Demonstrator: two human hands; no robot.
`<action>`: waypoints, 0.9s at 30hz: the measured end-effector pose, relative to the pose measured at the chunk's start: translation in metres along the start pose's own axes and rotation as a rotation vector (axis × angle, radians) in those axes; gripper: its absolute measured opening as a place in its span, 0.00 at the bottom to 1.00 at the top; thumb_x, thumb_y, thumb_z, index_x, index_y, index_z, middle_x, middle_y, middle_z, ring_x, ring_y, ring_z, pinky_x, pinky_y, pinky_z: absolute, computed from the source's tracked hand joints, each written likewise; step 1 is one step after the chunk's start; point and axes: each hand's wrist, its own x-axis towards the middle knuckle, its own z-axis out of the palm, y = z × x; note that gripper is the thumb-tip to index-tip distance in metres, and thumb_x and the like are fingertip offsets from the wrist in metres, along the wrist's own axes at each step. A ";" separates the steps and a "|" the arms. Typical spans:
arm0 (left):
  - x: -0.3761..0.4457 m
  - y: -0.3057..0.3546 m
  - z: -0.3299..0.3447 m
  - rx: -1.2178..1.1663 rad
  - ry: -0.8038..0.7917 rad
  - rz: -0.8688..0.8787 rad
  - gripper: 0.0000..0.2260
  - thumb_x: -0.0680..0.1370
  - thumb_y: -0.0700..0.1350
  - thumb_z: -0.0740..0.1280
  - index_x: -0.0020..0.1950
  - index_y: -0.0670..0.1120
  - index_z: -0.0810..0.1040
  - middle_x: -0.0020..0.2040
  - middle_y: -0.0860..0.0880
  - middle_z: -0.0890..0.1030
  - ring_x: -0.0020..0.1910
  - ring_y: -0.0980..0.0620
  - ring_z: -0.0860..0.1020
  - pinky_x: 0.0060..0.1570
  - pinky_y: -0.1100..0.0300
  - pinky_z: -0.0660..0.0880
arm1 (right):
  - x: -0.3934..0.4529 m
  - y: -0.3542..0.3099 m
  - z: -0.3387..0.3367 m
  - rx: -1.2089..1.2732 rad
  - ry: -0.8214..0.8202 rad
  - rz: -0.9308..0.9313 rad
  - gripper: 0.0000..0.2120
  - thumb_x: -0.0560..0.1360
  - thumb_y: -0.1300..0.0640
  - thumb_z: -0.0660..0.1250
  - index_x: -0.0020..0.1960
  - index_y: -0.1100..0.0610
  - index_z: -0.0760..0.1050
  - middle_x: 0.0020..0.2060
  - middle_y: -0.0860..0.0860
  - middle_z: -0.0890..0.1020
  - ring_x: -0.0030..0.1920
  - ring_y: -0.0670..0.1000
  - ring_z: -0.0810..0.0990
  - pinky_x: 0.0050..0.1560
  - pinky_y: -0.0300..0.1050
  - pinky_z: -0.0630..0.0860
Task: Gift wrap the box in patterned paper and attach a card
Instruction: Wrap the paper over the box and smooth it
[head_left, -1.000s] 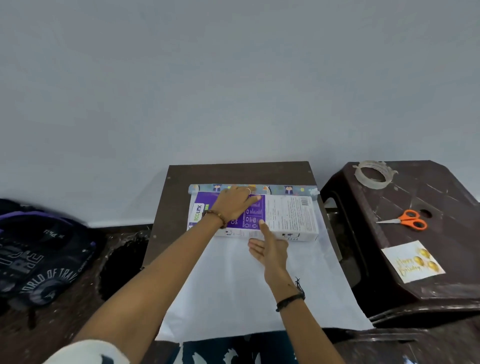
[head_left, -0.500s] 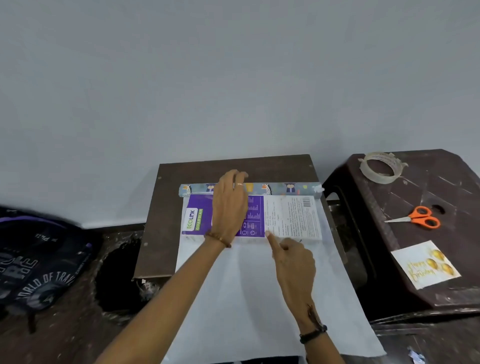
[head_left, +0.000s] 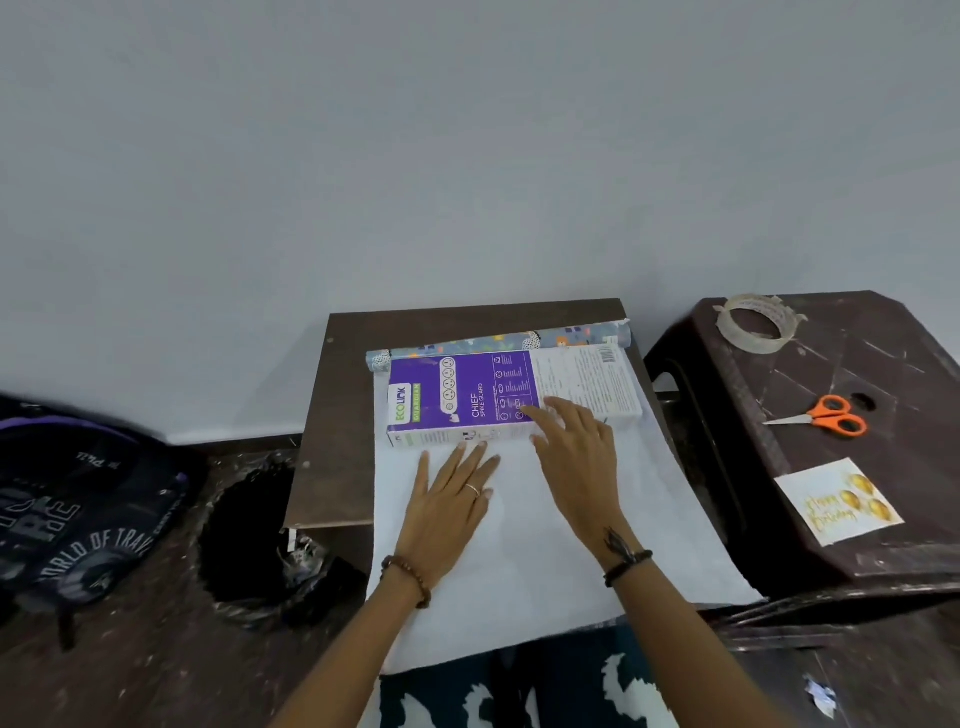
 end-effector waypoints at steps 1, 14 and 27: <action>-0.001 -0.002 -0.001 0.019 -0.028 -0.015 0.22 0.82 0.54 0.41 0.71 0.51 0.64 0.70 0.49 0.69 0.70 0.48 0.67 0.70 0.43 0.53 | 0.003 -0.001 -0.001 0.005 -0.018 0.010 0.25 0.58 0.56 0.81 0.54 0.57 0.79 0.50 0.56 0.82 0.49 0.57 0.82 0.46 0.52 0.78; -0.015 -0.056 -0.010 -0.110 -0.177 0.144 0.23 0.78 0.63 0.39 0.73 0.62 0.50 0.75 0.58 0.51 0.74 0.58 0.47 0.71 0.50 0.41 | -0.015 -0.026 -0.019 -0.057 -0.124 -0.012 0.23 0.55 0.56 0.82 0.48 0.57 0.79 0.45 0.55 0.83 0.41 0.55 0.83 0.39 0.52 0.79; -0.028 -0.057 -0.032 -0.439 -0.175 0.013 0.28 0.73 0.70 0.47 0.68 0.60 0.68 0.72 0.59 0.63 0.73 0.59 0.58 0.73 0.56 0.47 | 0.002 -0.028 -0.020 -0.030 -0.256 -0.027 0.19 0.76 0.54 0.66 0.65 0.55 0.72 0.64 0.54 0.75 0.62 0.55 0.73 0.60 0.52 0.70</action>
